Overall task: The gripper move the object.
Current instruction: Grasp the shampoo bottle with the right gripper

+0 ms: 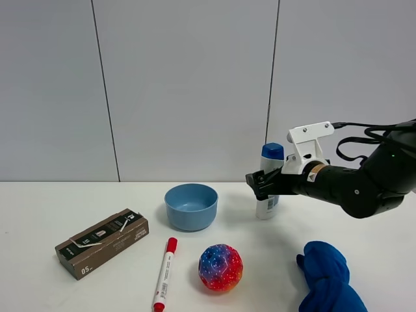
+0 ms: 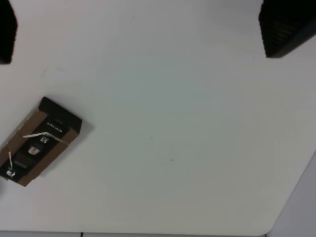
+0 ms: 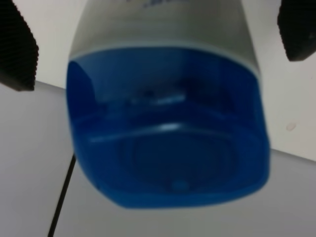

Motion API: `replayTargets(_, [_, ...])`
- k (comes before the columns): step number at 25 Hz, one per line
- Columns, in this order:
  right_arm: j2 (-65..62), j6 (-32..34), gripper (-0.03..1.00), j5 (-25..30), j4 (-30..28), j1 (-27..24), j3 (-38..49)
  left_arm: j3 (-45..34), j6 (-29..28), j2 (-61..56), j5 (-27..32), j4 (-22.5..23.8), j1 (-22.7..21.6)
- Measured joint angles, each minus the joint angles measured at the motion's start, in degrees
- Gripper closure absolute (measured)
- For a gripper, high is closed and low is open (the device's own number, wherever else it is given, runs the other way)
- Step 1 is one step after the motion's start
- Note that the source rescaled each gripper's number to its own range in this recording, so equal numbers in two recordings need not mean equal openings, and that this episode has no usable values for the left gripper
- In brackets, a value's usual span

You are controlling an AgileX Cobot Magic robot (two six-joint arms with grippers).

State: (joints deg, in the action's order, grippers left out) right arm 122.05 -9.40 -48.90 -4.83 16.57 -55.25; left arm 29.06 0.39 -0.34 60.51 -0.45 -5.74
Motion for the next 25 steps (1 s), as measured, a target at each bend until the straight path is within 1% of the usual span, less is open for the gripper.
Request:
replayTargets(5, [2.3, 1.0, -0.03, 0.3, -1.0, 0.0, -1.8, 0.0, 0.0, 0.0, 0.0, 0.0, 0.0])
replayTargets(19, [5.7, 1.9, -0.02, -0.3, -1.3, 0.0, -2.0, 0.0, 0.0, 0.0, 0.0, 0.0, 0.0])
replayTargets(21, [5.7, 1.9, 0.02, -0.4, -1.3, 0.0, -2.0, 0.0, 0.0, 0.0, 0.0, 0.0, 0.0])
replayTargets(23, [5.7, 2.0, 0.09, -0.5, -1.3, 0.0, -2.0, 0.0, 0.0, 0.0, 0.0, 0.0, 0.0])
replayTargets(24, [5.7, 2.0, 0.15, -0.6, -1.3, 0.0, -2.0, 0.0, 0.0, 0.0, 0.0, 0.0, 0.0])
replayTargets(25, [5.7, 2.0, 0.22, -0.9, -1.3, 0.0, -2.0, 0.0, 0.0, 0.0, 0.0, 0.0, 0.0])
